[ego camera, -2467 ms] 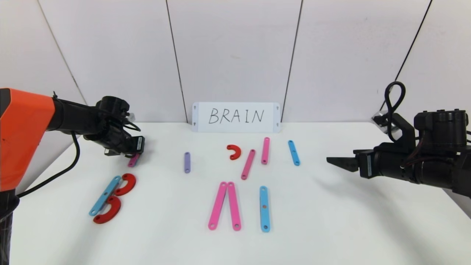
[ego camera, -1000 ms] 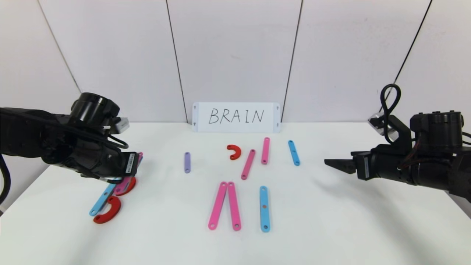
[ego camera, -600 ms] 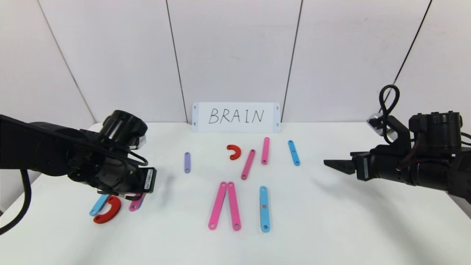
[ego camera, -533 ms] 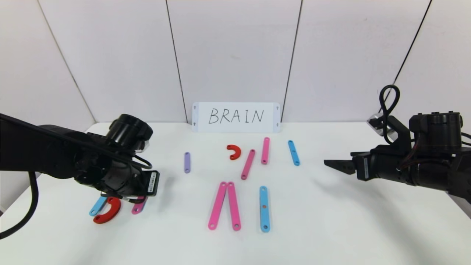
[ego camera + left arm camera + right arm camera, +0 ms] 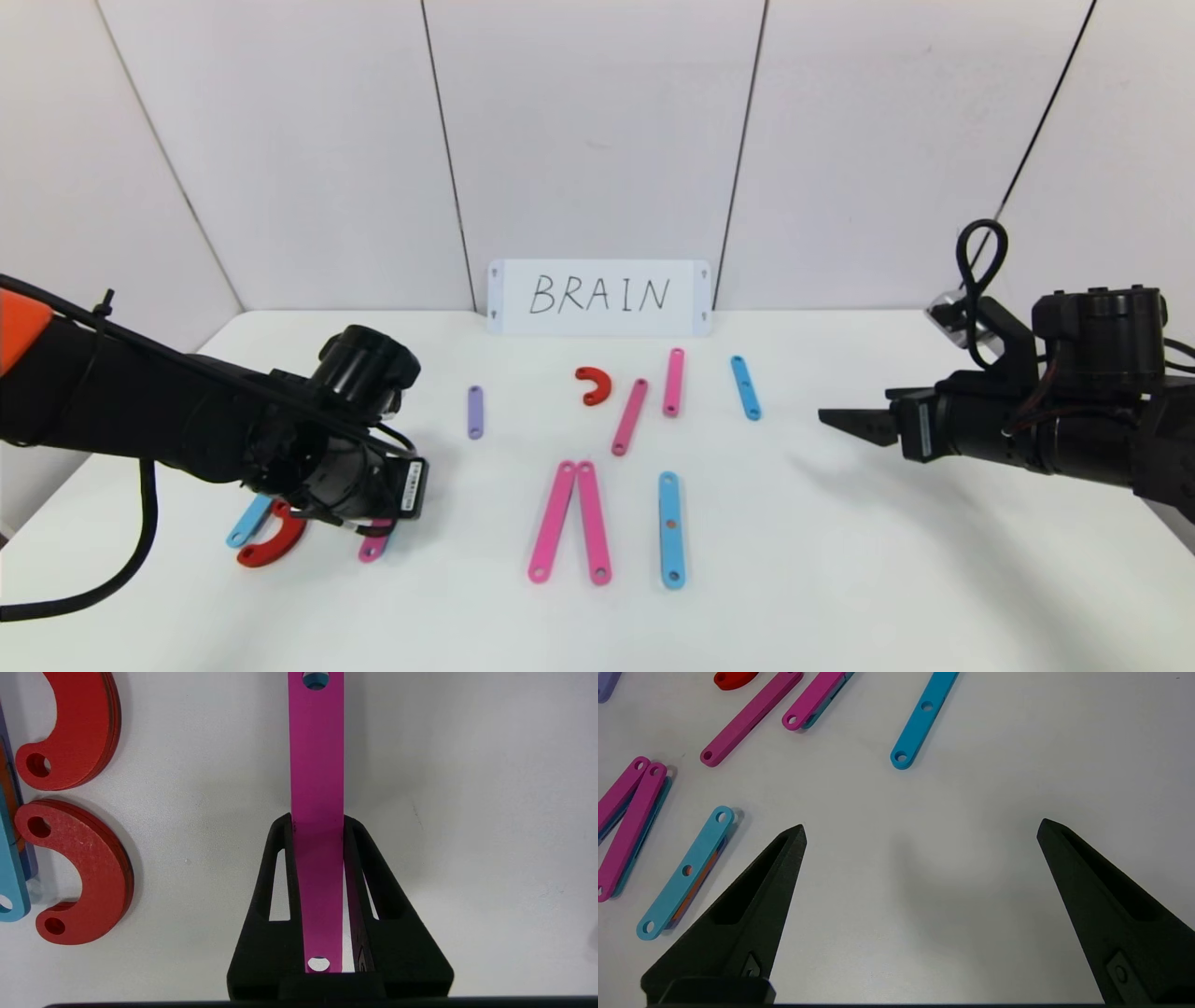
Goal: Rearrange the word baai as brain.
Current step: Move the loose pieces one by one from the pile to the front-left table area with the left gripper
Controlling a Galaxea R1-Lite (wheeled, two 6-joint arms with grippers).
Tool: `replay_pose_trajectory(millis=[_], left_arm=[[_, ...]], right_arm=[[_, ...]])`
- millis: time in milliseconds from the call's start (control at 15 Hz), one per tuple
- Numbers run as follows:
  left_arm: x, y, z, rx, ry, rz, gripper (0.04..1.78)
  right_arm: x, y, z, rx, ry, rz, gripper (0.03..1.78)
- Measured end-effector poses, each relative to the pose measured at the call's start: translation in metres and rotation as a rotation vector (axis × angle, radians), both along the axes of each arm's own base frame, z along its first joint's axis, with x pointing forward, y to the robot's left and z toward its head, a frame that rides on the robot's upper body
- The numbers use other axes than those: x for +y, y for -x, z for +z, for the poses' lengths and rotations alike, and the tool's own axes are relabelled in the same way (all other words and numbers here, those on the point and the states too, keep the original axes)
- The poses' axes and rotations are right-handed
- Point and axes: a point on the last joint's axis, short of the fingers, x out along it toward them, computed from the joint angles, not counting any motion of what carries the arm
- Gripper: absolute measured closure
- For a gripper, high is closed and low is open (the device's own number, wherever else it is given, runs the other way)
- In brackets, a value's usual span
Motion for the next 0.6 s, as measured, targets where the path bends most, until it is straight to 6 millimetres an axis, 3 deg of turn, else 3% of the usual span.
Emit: replay_pose_trajectory(millis=[600], left_arm=[[-0.0033, 0.0026, -0.0044, 0.013, -0.01, -0.011, 1.52]], right_arm=[[0.0007, -0.0006, -0.0026, 0.008, 0.001, 0.002, 0.08]])
